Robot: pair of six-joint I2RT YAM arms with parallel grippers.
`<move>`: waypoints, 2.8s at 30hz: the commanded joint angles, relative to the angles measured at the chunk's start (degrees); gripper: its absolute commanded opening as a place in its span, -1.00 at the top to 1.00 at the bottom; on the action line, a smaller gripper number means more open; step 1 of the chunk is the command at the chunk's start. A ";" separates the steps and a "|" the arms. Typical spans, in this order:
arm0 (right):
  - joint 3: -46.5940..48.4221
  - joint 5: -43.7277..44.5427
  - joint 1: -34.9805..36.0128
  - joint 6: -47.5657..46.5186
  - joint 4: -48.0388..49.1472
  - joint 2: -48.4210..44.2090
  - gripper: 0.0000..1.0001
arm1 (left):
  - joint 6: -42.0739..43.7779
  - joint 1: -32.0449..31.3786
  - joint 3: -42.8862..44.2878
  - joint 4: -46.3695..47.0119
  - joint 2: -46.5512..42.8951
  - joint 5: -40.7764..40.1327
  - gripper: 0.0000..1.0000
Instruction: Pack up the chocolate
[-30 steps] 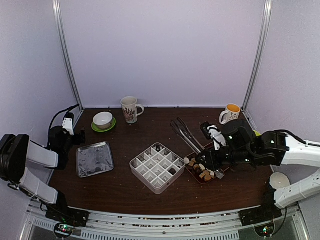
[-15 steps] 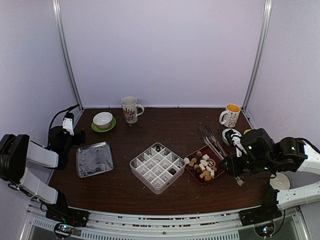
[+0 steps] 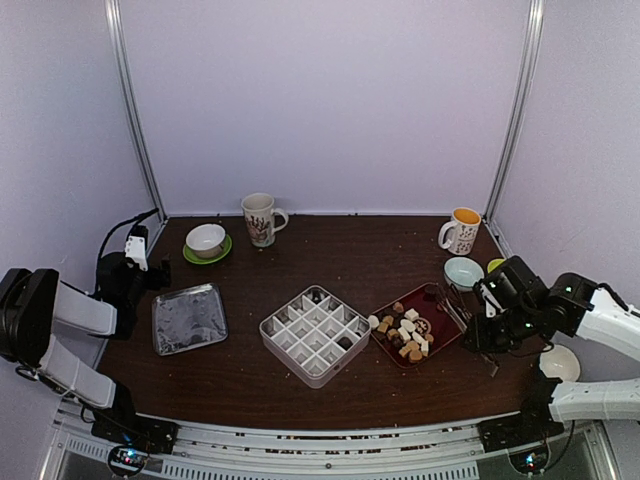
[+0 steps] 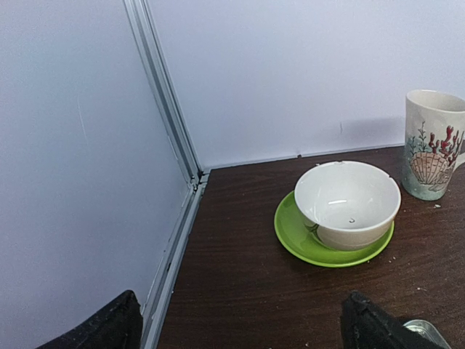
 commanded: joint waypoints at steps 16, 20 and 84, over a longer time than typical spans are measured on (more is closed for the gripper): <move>-1.93 -6.27 -7.76 0.54 5.44 6.69 0.30 | -0.20 0.45 -0.02 3.42 0.33 0.01 -0.96; -2.11 -5.90 -8.43 1.34 6.00 6.51 0.30 | -0.19 0.47 -0.06 3.40 0.33 0.01 -0.96; 7.11 -12.03 -12.44 -11.58 2.96 11.89 0.65 | -0.19 0.45 -0.06 3.40 0.33 0.01 -0.96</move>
